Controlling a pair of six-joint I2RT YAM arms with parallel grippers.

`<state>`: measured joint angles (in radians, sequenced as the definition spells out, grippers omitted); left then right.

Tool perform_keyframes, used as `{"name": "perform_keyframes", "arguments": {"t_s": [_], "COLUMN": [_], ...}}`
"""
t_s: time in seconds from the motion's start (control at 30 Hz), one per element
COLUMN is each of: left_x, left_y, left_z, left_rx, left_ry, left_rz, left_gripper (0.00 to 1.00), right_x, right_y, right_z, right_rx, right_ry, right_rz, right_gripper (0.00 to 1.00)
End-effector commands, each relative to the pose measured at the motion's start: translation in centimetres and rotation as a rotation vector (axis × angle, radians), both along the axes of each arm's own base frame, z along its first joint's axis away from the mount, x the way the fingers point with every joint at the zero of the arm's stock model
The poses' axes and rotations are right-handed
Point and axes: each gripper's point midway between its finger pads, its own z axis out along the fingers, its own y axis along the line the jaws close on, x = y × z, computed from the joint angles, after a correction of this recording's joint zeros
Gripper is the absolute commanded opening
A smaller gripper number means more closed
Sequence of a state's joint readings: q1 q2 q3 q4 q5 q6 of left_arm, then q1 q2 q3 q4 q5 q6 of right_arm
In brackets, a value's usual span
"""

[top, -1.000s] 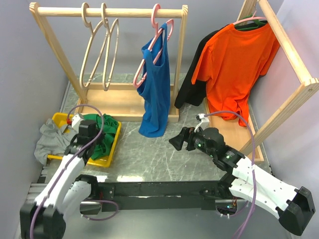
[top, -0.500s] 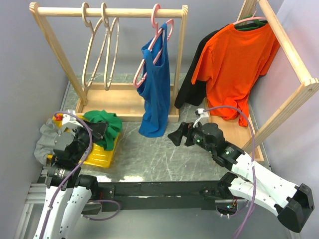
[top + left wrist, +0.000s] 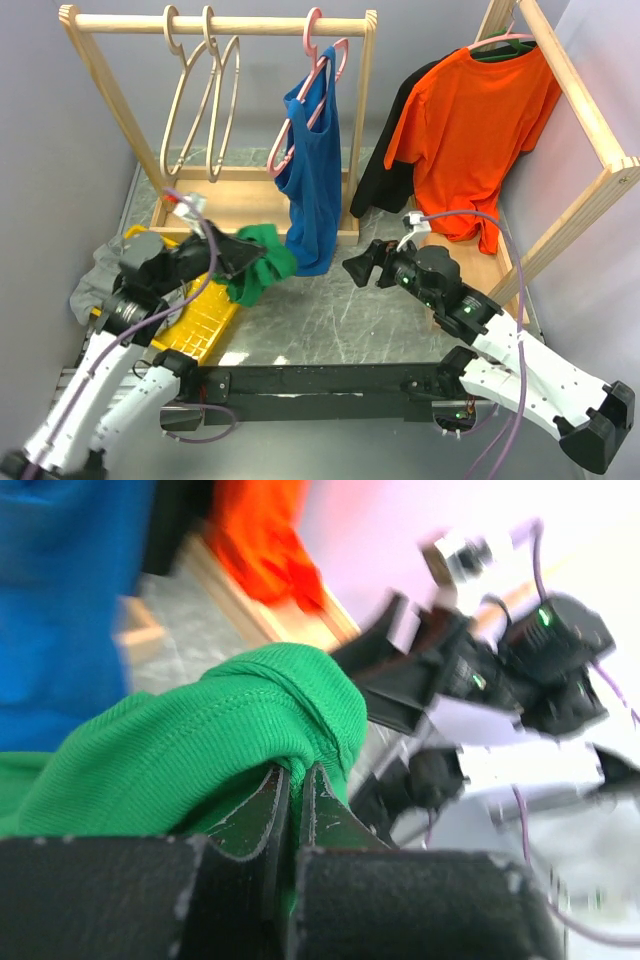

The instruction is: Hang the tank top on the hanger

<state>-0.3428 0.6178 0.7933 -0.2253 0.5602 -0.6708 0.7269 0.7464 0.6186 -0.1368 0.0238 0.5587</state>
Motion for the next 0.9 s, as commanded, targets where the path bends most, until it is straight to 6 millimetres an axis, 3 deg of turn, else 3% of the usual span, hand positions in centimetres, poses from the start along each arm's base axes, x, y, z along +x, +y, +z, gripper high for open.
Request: {"name": "perform_keyframes", "arguments": {"t_s": [0.0, 0.03, 0.1, 0.27, 0.43, 0.53, 0.6, 0.63, 0.73, 0.87], "left_x": [-0.4, -0.8, -0.4, -0.1, 1.2, 1.6, 1.1, 1.6, 2.3, 2.2], "left_y": [-3.0, -4.4, -5.3, -8.6, -11.1, -12.6, -13.6, -13.7, -13.4, -10.6], "left_z": [4.2, 3.8, 3.8, 1.0, -4.0, -7.5, -9.1, -10.5, -12.3, -15.3], "left_rx": [0.042, 0.054, 0.060, 0.082, 0.159, 0.209, 0.234, 0.270, 0.310, 0.376], "left_ry": [-0.157, -0.140, -0.133, -0.061, 0.057, 0.132, 0.155, 0.177, 0.224, 0.315], "left_rz": [-0.048, -0.086, -0.079, -0.114, -0.039, -0.027, -0.052, -0.018, 0.050, 0.163], "left_gripper": [0.01, 0.01, 0.01, 0.01, 0.05, 0.34, 0.43, 0.59, 0.77, 0.73], "right_x": [0.2, 0.1, 0.0, -0.3, -0.8, -1.4, -1.8, -2.0, -2.3, -2.3], "right_y": [-1.0, -1.1, -1.6, -3.0, -4.4, -4.5, -4.4, -4.2, -3.8, -3.2], "right_z": [2.9, 2.9, 2.9, 2.1, 0.3, -2.9, -4.1, -5.3, -7.1, -8.8], "right_rx": [0.025, 0.023, 0.020, 0.007, 0.020, 0.020, 0.033, 0.028, 0.034, 0.020], "right_ry": [-0.069, -0.069, -0.072, -0.060, -0.022, 0.038, 0.070, 0.090, 0.128, 0.165], "right_rz": [-0.038, -0.042, -0.057, -0.107, -0.170, -0.173, -0.171, -0.156, -0.144, -0.129], "right_gripper": [1.00, 1.00, 1.00, 1.00, 1.00, 1.00, 1.00, 0.99, 0.98, 0.95]}}
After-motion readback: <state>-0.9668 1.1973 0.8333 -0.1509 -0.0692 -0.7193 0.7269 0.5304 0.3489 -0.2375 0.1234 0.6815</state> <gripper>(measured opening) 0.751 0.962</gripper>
